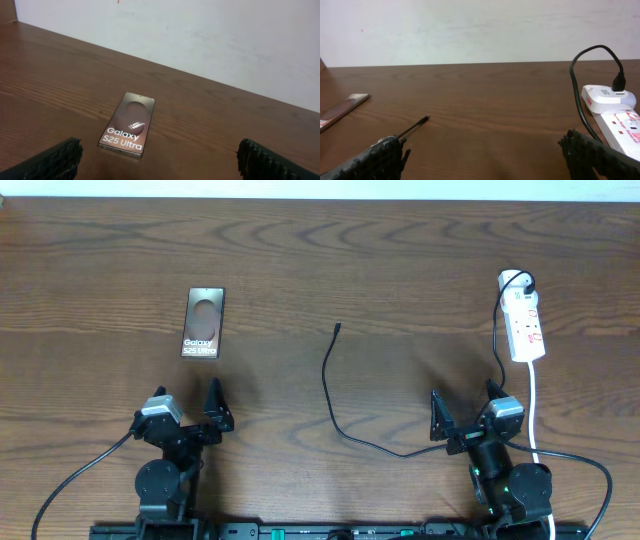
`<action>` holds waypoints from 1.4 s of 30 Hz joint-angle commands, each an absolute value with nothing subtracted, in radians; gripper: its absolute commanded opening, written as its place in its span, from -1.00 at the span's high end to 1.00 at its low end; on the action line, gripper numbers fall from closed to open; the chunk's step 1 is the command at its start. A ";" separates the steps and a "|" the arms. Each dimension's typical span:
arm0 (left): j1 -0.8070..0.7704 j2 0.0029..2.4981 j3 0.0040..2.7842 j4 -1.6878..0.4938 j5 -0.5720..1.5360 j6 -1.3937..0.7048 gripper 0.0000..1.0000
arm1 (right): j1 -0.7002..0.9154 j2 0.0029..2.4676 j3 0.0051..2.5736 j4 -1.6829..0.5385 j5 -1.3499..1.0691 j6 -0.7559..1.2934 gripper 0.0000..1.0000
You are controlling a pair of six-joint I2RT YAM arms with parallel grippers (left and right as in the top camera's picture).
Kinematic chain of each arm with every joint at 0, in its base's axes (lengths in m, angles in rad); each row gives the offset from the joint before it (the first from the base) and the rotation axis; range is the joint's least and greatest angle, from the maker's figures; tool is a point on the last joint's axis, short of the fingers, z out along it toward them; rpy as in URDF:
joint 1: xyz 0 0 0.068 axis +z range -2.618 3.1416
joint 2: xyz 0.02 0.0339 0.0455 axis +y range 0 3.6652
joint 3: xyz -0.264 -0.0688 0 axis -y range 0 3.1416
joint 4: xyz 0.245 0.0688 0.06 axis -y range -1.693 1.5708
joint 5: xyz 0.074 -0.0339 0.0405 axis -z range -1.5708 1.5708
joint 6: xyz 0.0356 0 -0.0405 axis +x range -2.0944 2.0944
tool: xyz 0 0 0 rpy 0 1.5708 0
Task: Plug charger to phone and switch on socket
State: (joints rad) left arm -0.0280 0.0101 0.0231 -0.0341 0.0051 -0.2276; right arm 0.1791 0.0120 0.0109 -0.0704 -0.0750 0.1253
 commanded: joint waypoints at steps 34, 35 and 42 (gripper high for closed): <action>-0.026 0.748 0.532 -0.314 0.175 -0.172 -0.98 | 0.184 0.006 0.006 -0.070 -0.081 0.134 -0.98; -0.026 0.801 0.579 -0.343 0.165 -0.172 -0.98 | 0.184 0.006 0.006 -0.070 -0.081 0.134 -0.99; -0.025 1.241 1.059 -0.668 0.118 -0.075 -0.97 | 0.184 0.006 0.006 -0.070 -0.081 0.134 -0.99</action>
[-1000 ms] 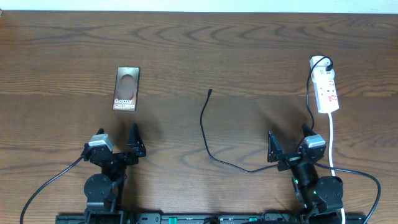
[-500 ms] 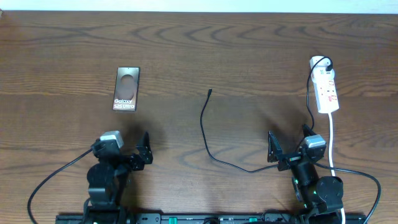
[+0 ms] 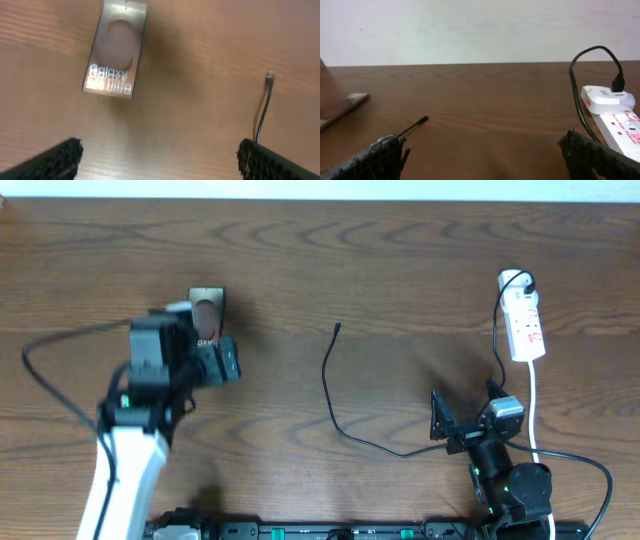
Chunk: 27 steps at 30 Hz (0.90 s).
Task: Plug charger to phone and switch on socket
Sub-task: 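Move the left gripper forward over the Galaxy phone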
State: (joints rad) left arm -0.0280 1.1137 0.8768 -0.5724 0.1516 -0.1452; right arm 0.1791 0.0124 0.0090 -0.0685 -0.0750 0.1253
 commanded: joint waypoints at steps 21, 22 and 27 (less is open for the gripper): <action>-0.023 1.393 1.245 -0.755 0.058 0.277 -0.96 | 0.184 0.006 0.006 -0.070 -0.081 0.134 -0.99; -0.023 1.395 1.245 -0.755 0.044 0.276 -0.96 | 0.184 0.006 0.006 -0.070 -0.081 0.134 -0.98; -0.011 1.489 1.246 -0.755 -0.037 0.169 -0.96 | 0.184 0.006 0.006 -0.070 -0.081 0.134 -0.99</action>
State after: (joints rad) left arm -0.0265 1.4162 1.2274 -0.7544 0.0174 0.2337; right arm 0.1791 0.0109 0.0090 -0.0685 -0.0750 0.1253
